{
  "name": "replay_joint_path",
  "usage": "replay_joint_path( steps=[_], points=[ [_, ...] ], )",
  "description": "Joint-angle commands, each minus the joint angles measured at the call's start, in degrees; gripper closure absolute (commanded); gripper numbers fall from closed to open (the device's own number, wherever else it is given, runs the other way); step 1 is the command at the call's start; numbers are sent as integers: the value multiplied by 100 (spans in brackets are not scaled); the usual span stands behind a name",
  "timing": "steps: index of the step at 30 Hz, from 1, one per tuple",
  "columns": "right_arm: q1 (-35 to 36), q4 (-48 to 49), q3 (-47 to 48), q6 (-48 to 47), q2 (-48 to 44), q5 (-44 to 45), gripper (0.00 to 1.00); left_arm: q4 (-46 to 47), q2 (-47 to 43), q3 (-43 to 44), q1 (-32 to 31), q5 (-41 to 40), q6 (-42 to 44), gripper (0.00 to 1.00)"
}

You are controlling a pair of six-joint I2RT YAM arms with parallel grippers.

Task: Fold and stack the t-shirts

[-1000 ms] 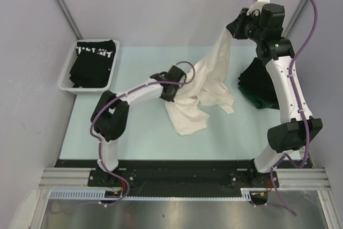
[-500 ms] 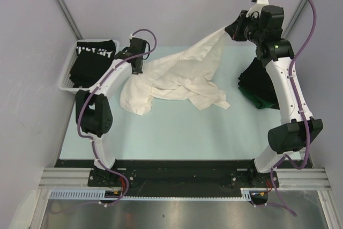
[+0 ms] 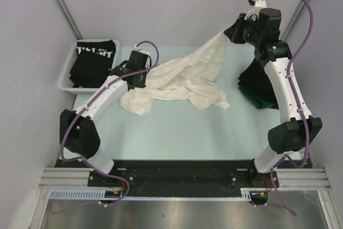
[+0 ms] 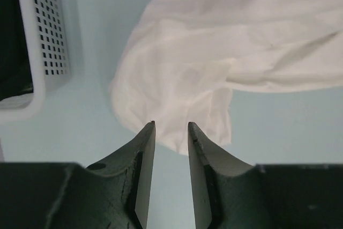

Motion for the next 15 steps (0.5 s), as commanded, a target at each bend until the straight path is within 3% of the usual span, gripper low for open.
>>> replay_joint_path(
  steps=[1,7,15],
  points=[
    [14,411,65,115,-169,-48,100,0,-338,-484,-208,195,-112,64],
    [14,446,65,142,-221,-100,100,140,-137,-1135,-218,1,-464,64],
    [-21,525,-6,115,-345,-170,100,473,119,-1645,-261,537,-253,64]
  ],
)
